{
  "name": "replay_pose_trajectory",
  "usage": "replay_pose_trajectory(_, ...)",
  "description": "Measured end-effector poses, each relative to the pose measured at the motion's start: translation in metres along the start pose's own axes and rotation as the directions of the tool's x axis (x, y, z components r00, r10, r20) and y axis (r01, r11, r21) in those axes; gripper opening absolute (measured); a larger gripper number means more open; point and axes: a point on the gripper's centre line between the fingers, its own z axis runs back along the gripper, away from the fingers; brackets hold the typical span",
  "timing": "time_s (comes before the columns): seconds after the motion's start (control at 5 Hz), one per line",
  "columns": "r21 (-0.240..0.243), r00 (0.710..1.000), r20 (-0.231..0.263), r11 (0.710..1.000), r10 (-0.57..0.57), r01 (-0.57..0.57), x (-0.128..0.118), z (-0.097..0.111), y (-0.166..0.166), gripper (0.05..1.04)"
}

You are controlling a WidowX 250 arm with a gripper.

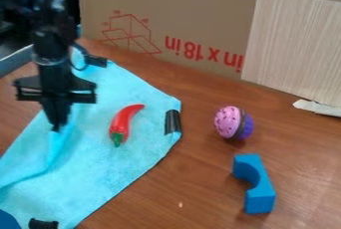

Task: Wrap something in it

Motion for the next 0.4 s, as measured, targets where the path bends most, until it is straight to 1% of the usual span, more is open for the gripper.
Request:
replay_pose_trajectory(0.2,0.0,1.0,0.003,1.0,0.013,-0.013,0.004,0.012,-0.025,0.057)
replay_pose_trajectory(0.4,-0.025,0.999,-0.005,0.999,0.031,-0.031,0.009,0.025,-0.041,0.055)
